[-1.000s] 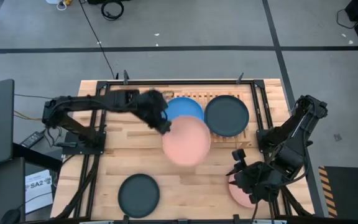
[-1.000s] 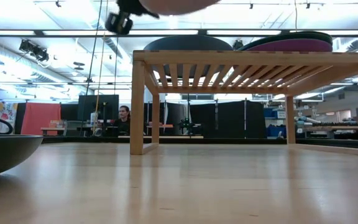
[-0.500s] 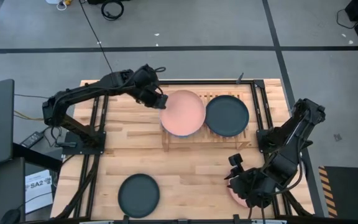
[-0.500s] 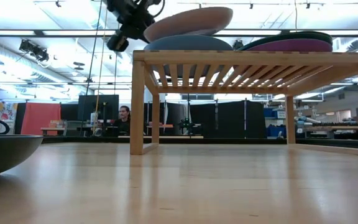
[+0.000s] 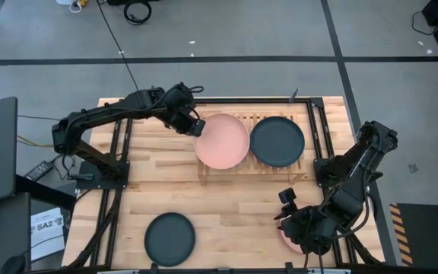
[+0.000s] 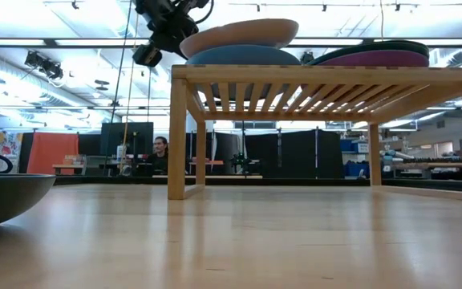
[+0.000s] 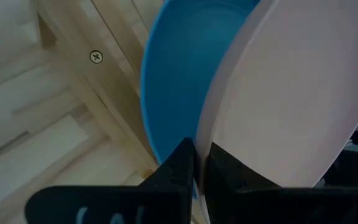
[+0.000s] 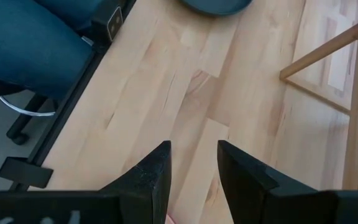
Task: Place and stack plates onto a shelf
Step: Stack the left brown plate on top of the blue plate on the shelf, then stack the brown plate on the top of the black plate on the shelf
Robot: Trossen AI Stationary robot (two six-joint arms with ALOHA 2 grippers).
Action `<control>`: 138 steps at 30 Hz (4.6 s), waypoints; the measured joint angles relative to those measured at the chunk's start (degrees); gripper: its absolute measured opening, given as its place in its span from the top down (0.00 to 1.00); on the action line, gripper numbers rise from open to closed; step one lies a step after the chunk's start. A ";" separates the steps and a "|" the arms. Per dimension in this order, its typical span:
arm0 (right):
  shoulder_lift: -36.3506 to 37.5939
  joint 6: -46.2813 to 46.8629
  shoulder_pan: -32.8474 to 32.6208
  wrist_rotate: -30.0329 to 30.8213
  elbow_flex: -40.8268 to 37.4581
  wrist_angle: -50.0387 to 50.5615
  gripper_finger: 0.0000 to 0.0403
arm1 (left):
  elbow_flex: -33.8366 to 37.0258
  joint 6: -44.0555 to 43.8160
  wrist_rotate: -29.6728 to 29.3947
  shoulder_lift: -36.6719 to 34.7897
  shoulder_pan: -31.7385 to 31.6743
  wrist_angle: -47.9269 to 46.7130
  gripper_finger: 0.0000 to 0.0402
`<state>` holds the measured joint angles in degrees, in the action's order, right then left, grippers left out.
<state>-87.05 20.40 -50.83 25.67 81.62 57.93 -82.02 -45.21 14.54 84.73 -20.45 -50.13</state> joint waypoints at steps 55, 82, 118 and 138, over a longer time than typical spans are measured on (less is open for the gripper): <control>0.00 0.00 0.00 0.13 -0.02 -0.02 0.67 | 0.00 17.06 -4.90 0.13 0.04 0.61 0.65; 0.00 6.43 0.00 0.11 -0.02 -0.72 0.67 | 0.02 42.36 -11.62 -8.30 0.08 -1.64 0.65; 0.27 34.31 0.79 -16.82 -22.77 8.13 0.67 | 49.48 32.26 -32.73 -39.01 43.25 43.34 0.65; 13.83 40.61 3.30 -23.85 -43.35 -5.09 0.67 | 49.51 32.33 -32.74 -39.01 43.25 44.83 0.65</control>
<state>-73.22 61.01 -47.53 1.83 38.27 52.85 -32.51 -12.88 -18.20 45.71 22.81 -5.30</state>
